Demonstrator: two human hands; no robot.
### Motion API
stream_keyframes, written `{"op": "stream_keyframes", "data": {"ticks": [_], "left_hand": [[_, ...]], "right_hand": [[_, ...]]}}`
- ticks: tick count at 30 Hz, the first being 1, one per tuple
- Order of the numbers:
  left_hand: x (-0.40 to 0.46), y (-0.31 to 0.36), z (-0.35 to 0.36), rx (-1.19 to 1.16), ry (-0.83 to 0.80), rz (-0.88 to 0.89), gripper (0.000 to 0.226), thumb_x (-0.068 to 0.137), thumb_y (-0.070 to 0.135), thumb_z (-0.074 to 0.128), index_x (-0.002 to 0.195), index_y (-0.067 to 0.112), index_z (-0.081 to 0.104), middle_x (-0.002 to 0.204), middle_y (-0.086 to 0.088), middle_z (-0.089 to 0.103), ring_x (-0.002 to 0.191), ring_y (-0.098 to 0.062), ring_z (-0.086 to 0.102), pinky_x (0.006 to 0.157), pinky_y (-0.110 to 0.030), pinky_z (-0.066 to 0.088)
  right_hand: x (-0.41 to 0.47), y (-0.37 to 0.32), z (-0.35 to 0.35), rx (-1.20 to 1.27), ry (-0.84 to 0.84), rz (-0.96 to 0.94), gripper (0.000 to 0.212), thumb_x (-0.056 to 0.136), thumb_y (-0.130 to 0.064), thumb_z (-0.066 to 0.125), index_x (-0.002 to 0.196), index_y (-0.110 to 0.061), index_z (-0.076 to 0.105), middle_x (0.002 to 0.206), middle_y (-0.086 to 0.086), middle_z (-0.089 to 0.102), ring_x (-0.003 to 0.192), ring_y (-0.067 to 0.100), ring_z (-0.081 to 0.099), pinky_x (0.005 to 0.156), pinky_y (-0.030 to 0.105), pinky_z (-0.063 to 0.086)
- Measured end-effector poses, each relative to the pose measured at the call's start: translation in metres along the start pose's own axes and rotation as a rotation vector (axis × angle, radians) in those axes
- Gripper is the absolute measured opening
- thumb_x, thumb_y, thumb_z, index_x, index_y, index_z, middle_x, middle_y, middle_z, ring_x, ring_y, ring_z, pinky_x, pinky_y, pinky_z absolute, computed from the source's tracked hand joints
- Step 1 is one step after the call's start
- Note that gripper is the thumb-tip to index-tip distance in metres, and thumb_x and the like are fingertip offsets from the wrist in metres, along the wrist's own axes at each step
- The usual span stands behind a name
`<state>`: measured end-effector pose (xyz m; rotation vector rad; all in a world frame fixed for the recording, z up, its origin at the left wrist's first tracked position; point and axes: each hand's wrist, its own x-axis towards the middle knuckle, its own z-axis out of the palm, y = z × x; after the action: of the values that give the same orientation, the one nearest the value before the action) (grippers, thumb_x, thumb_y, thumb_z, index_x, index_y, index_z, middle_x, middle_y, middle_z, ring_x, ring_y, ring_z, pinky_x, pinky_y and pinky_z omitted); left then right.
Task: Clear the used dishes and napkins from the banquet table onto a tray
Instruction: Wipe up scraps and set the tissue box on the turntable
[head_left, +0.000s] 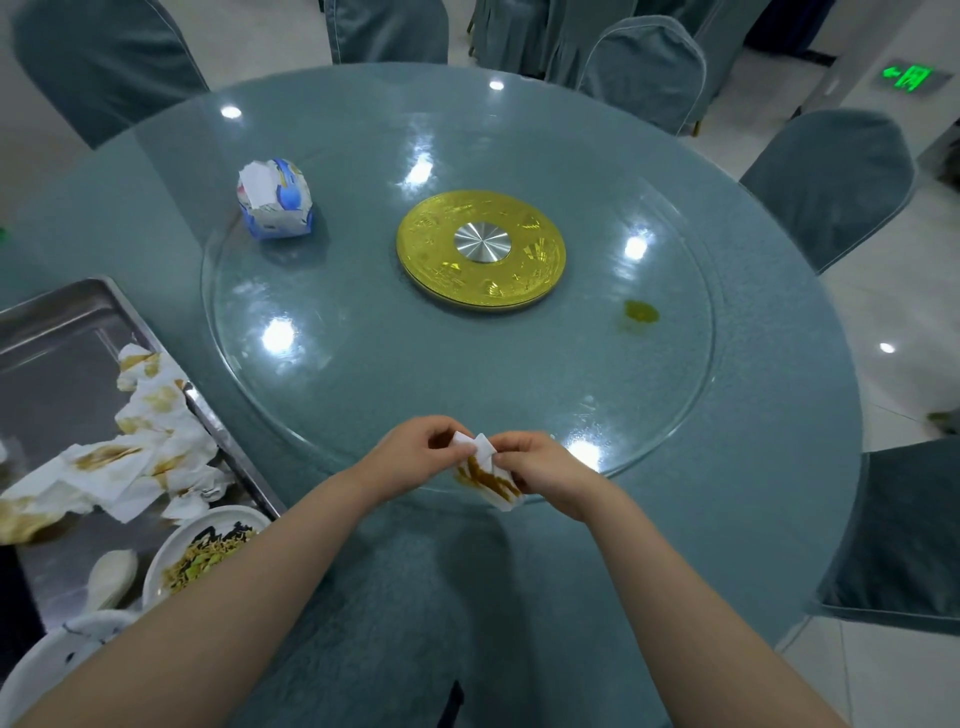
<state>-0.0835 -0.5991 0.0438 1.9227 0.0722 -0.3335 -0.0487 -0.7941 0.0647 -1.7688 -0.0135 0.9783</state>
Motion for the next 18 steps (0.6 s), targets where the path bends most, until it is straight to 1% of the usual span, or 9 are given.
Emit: {"op": "stream_keyframes", "data": {"ticks": [3, 4, 6, 9, 11, 13, 14, 16, 18], "left_hand": [[-0.002, 0.002, -0.001, 0.027, -0.03, -0.05, 0.03, 0.073, 0.055, 0.068, 0.087, 0.028, 0.073, 0.066, 0.012, 0.06, 0.065, -0.008, 0.054, 0.064, -0.029, 0.045], [-0.003, 0.003, -0.001, 0.061, -0.028, -0.052, 0.029, 0.074, 0.054, 0.068, 0.087, 0.028, 0.073, 0.065, 0.012, 0.059, 0.064, -0.008, 0.053, 0.063, -0.029, 0.046], [-0.002, 0.002, 0.001, 0.132, -0.005, -0.043, 0.017, 0.081, 0.042, 0.071, 0.084, 0.024, 0.072, 0.06, 0.013, 0.055, 0.06, -0.007, 0.05, 0.062, -0.028, 0.044], [-0.004, 0.001, 0.002, 0.181, 0.02, -0.04, 0.009, 0.086, 0.027, 0.069, 0.079, 0.02, 0.07, 0.054, 0.015, 0.052, 0.055, -0.003, 0.047, 0.061, -0.027, 0.042], [-0.006, 0.0, 0.001, 0.182, 0.032, -0.061, 0.011, 0.087, 0.026, 0.067, 0.076, 0.023, 0.068, 0.057, 0.014, 0.054, 0.056, -0.004, 0.049, 0.061, -0.026, 0.044], [-0.007, -0.001, 0.0, 0.209, 0.063, -0.08, 0.016, 0.087, 0.027, 0.065, 0.071, 0.027, 0.066, 0.06, 0.01, 0.056, 0.057, -0.007, 0.05, 0.061, -0.026, 0.043], [-0.007, -0.002, -0.001, 0.237, 0.085, -0.082, 0.019, 0.088, 0.026, 0.065, 0.069, 0.029, 0.064, 0.06, 0.009, 0.056, 0.057, -0.007, 0.049, 0.061, -0.026, 0.041], [-0.008, -0.002, -0.002, 0.307, 0.12, -0.084, 0.017, 0.088, 0.026, 0.064, 0.072, 0.03, 0.064, 0.06, 0.009, 0.056, 0.058, -0.005, 0.049, 0.058, -0.024, 0.038], [-0.009, -0.001, -0.001, 0.375, 0.139, -0.093, 0.01, 0.089, 0.028, 0.063, 0.083, 0.025, 0.069, 0.063, 0.009, 0.058, 0.062, -0.007, 0.052, 0.057, -0.024, 0.038]], "right_hand": [[-0.003, 0.0, 0.001, -0.021, 0.009, 0.007, 0.032, 0.093, -0.002, 0.045, 0.11, -0.011, 0.07, 0.095, 0.008, 0.071, 0.081, 0.017, 0.064, 0.08, 0.032, 0.054], [-0.005, -0.001, 0.002, -0.028, 0.012, 0.01, 0.032, 0.093, -0.002, 0.045, 0.11, -0.011, 0.07, 0.095, 0.008, 0.071, 0.081, 0.016, 0.064, 0.078, 0.03, 0.054], [-0.007, -0.001, 0.003, -0.029, 0.002, 0.016, 0.032, 0.093, -0.002, 0.044, 0.109, -0.013, 0.07, 0.094, 0.007, 0.07, 0.08, 0.016, 0.063, 0.074, 0.027, 0.052], [-0.01, 0.002, 0.004, 0.049, -0.009, 0.034, 0.028, 0.095, -0.005, 0.047, 0.111, -0.014, 0.068, 0.093, 0.007, 0.069, 0.078, 0.015, 0.062, 0.072, 0.027, 0.049], [-0.009, 0.009, 0.005, 0.165, -0.018, 0.052, 0.025, 0.098, -0.016, 0.049, 0.117, -0.011, 0.065, 0.096, 0.008, 0.069, 0.081, 0.017, 0.063, 0.074, 0.028, 0.048], [-0.009, 0.018, 0.005, 0.299, -0.042, 0.088, 0.034, 0.1, -0.03, 0.05, 0.123, -0.008, 0.061, 0.102, 0.013, 0.068, 0.091, 0.022, 0.062, 0.077, 0.029, 0.05], [-0.009, 0.022, 0.005, 0.349, -0.053, 0.107, 0.037, 0.099, -0.032, 0.05, 0.123, -0.005, 0.059, 0.1, 0.013, 0.068, 0.092, 0.023, 0.062, 0.079, 0.03, 0.052], [-0.011, 0.03, 0.007, 0.383, -0.057, 0.121, 0.034, 0.098, -0.025, 0.053, 0.121, -0.002, 0.06, 0.094, 0.01, 0.07, 0.091, 0.023, 0.065, 0.083, 0.033, 0.056], [-0.012, 0.036, 0.01, 0.365, -0.024, 0.109, 0.029, 0.097, -0.018, 0.055, 0.118, 0.001, 0.063, 0.1, 0.013, 0.071, 0.091, 0.022, 0.067, 0.086, 0.035, 0.057]]}}
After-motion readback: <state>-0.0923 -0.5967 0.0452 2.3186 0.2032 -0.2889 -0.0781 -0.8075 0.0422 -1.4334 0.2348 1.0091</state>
